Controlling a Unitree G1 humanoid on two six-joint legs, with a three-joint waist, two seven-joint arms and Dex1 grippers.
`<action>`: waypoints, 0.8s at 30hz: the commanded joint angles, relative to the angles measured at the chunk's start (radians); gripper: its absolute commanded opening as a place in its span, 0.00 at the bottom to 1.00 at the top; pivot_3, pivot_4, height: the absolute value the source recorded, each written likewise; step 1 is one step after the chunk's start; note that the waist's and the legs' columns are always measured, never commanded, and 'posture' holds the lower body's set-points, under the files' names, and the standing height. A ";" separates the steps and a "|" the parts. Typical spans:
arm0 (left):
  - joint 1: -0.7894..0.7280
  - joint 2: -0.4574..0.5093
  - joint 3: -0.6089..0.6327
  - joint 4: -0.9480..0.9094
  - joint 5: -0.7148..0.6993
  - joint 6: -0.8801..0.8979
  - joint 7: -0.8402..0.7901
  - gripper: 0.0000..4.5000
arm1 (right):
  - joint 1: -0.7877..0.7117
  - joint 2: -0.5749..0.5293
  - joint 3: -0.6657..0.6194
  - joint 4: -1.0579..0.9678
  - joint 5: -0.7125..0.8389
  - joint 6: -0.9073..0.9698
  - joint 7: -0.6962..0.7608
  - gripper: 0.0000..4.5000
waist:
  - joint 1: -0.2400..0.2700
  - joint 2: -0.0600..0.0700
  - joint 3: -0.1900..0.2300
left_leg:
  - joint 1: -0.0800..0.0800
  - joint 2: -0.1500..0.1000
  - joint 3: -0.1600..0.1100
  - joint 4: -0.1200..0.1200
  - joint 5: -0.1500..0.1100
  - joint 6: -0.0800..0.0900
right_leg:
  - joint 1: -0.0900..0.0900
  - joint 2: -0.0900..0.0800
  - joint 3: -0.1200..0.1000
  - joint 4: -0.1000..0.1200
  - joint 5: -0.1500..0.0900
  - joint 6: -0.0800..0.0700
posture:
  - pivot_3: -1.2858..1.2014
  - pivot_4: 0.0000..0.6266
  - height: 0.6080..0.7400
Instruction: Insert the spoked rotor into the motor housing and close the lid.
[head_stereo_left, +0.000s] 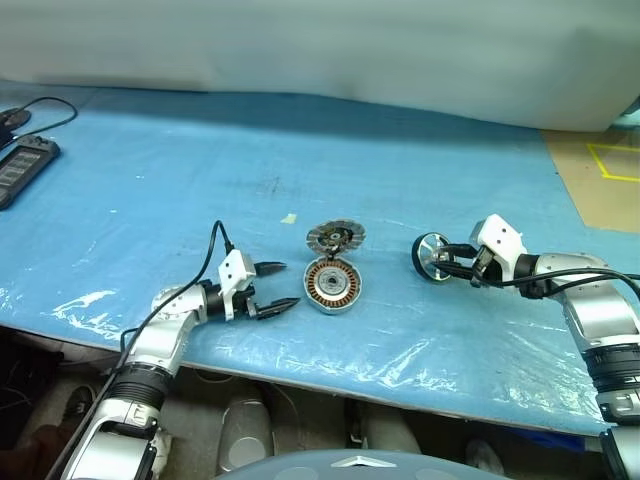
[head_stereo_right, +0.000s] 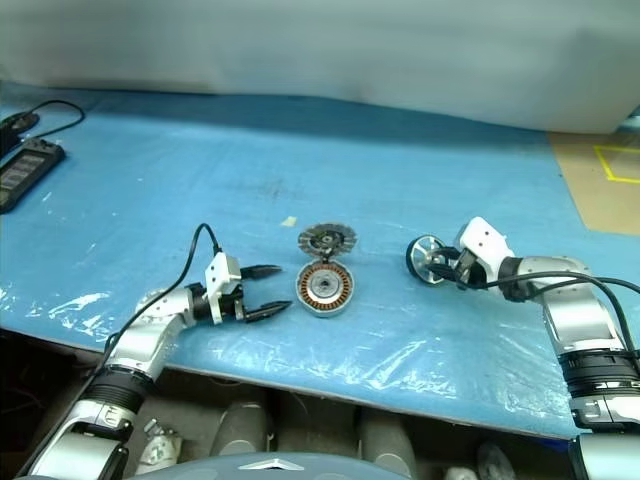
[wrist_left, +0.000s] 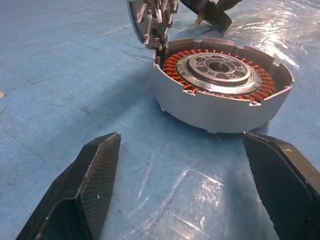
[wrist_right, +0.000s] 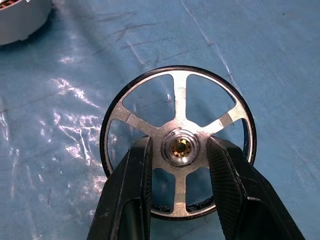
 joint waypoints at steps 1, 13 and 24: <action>-0.007 -0.004 0.005 0.000 -0.011 -0.020 -0.005 0.91 | 0.001 0.008 0.007 0.016 -0.011 -0.013 -0.008 0.32 | 0.000 0.000 0.000 | 0.000 0.000 0.000 0.000 0.000 0.000 | 0.000 0.000 0.000 0.000 0.000 0.000 | 0.52 0.24 1.00; -0.015 -0.010 0.001 0.010 -0.009 -0.021 -0.014 0.91 | 0.021 -0.011 -0.086 -0.143 0.189 0.084 0.105 0.30 | 0.003 0.001 0.001 | -0.003 0.000 0.000 0.000 0.000 0.000 | -0.003 0.000 0.000 0.000 0.000 0.000 | 0.52 0.24 1.00; -0.038 -0.030 -0.014 0.037 -0.007 -0.020 -0.039 0.91 | 0.063 -0.027 -0.069 -0.329 0.262 0.112 0.151 0.27 | 0.009 0.001 0.001 | -0.004 0.000 0.000 0.000 0.000 0.000 | -0.004 0.000 0.000 0.000 0.000 0.000 | 0.52 0.24 1.00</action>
